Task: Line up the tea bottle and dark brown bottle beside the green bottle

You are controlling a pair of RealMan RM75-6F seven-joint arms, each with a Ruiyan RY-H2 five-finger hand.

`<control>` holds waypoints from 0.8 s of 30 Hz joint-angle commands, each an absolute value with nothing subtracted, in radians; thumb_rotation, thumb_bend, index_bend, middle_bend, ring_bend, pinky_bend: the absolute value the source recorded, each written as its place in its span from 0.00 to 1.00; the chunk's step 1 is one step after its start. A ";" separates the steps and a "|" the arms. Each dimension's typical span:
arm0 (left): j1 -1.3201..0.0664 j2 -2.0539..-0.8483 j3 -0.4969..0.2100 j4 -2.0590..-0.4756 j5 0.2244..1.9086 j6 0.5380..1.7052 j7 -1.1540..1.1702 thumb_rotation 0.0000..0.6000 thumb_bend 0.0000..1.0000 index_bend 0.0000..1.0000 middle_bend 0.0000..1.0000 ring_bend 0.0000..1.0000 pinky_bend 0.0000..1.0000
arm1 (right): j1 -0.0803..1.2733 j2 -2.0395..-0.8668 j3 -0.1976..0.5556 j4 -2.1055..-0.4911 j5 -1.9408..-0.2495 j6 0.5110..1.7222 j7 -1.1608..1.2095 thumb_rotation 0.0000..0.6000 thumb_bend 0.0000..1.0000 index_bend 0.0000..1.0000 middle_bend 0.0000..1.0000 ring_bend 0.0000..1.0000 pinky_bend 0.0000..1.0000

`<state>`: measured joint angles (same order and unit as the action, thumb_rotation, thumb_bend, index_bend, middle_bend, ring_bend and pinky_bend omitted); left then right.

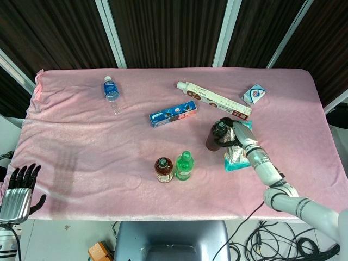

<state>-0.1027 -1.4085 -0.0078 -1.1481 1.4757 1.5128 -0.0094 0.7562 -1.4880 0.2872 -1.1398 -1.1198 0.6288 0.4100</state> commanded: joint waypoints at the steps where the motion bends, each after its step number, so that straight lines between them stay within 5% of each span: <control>1: -0.101 -1.407 -0.011 -1.150 1.471 1.507 -0.005 1.00 0.30 0.00 0.04 0.00 0.00 | 0.755 -1.518 0.291 -1.119 -1.113 0.668 0.383 1.00 0.33 0.77 0.46 0.40 0.36; 8: -0.098 -1.405 -0.020 -1.158 1.466 1.500 0.001 1.00 0.30 0.00 0.04 0.00 0.00 | 0.724 -1.538 0.294 -1.151 -1.204 0.817 0.409 1.00 0.33 0.97 0.62 0.54 0.53; 14: -0.099 -1.405 -0.025 -1.161 1.467 1.493 0.002 1.00 0.30 0.00 0.04 0.00 0.00 | 0.662 -1.473 0.238 -1.297 -1.358 0.971 0.442 1.00 0.33 1.00 0.64 0.57 0.55; 24: -0.101 -1.401 -0.026 -1.167 1.480 1.491 0.005 1.00 0.30 0.00 0.04 0.00 0.00 | 0.584 -1.396 0.126 -1.465 -1.452 1.047 0.368 1.00 0.33 1.00 0.64 0.57 0.55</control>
